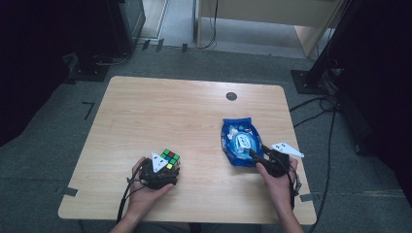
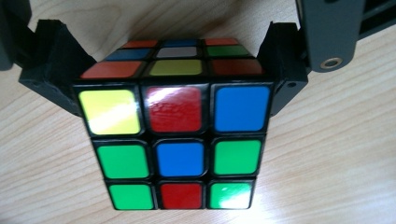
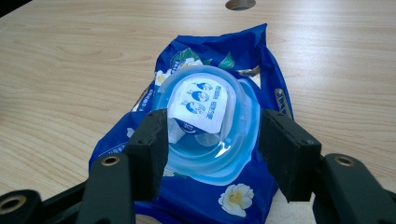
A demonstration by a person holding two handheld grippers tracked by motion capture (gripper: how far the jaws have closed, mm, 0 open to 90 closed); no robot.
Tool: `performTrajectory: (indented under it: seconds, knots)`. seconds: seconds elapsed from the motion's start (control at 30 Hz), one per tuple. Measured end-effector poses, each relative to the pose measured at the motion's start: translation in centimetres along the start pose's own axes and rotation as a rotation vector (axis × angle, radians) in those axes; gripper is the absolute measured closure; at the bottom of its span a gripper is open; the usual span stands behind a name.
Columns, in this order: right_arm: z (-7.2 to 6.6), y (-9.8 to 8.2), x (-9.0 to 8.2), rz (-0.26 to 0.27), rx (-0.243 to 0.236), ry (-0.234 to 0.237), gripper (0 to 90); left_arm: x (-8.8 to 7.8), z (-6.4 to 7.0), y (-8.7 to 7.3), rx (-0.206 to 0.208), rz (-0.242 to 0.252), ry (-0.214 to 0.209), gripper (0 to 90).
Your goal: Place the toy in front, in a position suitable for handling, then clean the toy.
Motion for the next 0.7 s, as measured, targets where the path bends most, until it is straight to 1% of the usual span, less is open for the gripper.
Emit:
performTrajectory:
  seconds: [0.03,0.1,0.2,0.27,0.33,0.4,0.43,0.5,0.6,0.7]
  knots:
    - [0.0,0.0,0.0,0.000,-0.001,-0.002,45.6,0.0,0.0,0.0,-0.006,0.005,-0.002,20.2]
    - [-0.1,0.1,0.0,-0.005,-0.006,-0.004,49.7,-0.1,-0.1,0.1,-0.008,0.012,0.009,19.9]
    - [-0.3,0.4,0.0,-0.011,-0.021,0.013,60.9,-0.1,0.0,0.1,0.003,0.016,0.018,21.1]
    - [-0.6,0.6,0.0,-0.004,-0.025,0.044,69.1,-0.1,0.0,0.0,0.004,0.016,0.019,22.0]
    - [-0.9,0.8,0.0,-0.017,-0.027,0.079,79.7,0.0,0.1,0.0,-0.001,0.014,0.008,22.2]
    - [-1.2,1.0,0.1,-0.033,-0.045,0.089,87.9,0.0,0.1,0.0,-0.010,0.012,-0.003,22.3]
    - [-1.4,1.0,0.2,-0.048,-0.053,0.085,90.0,0.1,0.0,0.0,-0.015,0.014,-0.007,22.4]
    - [-1.6,1.0,0.4,-0.073,-0.065,0.091,90.0,0.1,0.0,0.1,-0.018,0.013,-0.009,22.5]
    - [-1.9,0.9,0.8,-0.103,-0.095,0.071,90.0,0.0,0.0,0.1,-0.019,0.019,-0.005,22.7]
    - [-2.0,0.6,1.0,-0.136,-0.108,0.074,90.0,0.0,0.1,0.0,-0.012,0.022,-0.001,22.8]
Point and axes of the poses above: each handheld gripper's, and its own axes: x roughly forward along the jaws, y roughly out of its top, z roughly to its right, the point moved 7 cm from there along x, roughly forward along the jaws, and after that the axes turned 11 degrees about -z, right-handed, at the moved point
